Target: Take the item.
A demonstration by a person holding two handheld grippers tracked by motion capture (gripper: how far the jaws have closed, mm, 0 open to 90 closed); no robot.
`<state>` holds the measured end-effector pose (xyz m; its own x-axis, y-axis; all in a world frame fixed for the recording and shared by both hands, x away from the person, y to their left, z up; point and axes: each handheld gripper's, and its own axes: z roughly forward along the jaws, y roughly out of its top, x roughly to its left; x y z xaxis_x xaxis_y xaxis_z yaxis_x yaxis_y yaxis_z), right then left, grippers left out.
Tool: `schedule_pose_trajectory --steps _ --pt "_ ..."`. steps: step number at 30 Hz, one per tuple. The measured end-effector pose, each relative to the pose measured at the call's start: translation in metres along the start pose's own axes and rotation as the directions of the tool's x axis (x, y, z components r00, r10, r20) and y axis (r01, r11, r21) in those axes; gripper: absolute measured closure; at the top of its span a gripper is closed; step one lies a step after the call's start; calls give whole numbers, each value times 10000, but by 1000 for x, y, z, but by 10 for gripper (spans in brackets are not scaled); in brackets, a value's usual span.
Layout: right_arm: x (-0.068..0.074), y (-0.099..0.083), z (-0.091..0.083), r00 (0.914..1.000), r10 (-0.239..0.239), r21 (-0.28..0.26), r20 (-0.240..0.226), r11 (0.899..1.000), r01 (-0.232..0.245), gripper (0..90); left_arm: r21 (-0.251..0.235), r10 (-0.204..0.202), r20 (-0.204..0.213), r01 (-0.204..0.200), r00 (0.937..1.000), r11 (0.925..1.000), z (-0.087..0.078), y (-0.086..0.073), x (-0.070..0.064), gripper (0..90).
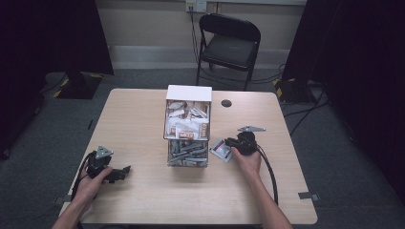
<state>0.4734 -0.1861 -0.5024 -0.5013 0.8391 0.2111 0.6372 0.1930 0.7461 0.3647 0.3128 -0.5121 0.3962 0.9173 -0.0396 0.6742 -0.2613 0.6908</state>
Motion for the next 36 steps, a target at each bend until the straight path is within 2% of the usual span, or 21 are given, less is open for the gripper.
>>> schedule_pose_trajectory --steps 11,18,27,34,36 --pt "-1 0 -1 10000 41 -96 -49 9999 -42 707 -2 -1 -2 1 10000 10000 0 0 0 0" --pt "1 2 -9 9998 30 -220 -190 9998 -35 586 1 1 -1 -1 10000 10000 0 0 0 0" --pt "3 7 -27 10000 47 -465 -13 9989 -48 369 0 -3 9 3 10000 10000 0 0 0 0" --pt "1 6 -43 9999 100 -674 44 9977 -96 313 -1 -2 9 2 10000 10000 0 0 0 0" --pt "0 6 -49 9998 105 -681 154 9976 -95 260 -1 -1 9 1 10000 10000 0 0 0 0"
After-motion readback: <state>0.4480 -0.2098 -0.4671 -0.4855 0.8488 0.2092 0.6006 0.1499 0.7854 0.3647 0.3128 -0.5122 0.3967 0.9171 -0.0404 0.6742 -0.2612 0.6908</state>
